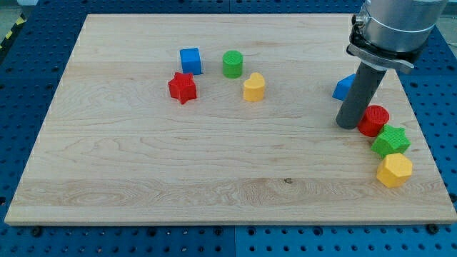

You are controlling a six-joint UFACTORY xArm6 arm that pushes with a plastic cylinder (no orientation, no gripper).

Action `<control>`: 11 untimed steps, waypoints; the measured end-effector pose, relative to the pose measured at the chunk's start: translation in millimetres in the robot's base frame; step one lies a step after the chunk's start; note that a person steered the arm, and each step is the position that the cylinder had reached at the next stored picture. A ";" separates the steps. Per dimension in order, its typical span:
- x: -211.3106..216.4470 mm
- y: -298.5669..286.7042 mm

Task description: Slide the red star closer to the green circle

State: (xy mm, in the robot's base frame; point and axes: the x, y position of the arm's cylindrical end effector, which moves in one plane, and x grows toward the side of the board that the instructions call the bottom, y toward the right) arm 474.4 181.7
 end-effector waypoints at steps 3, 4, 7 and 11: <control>5.0 -216.7; -20.0 -274.1; -70.3 -297.4; -79.1 -233.6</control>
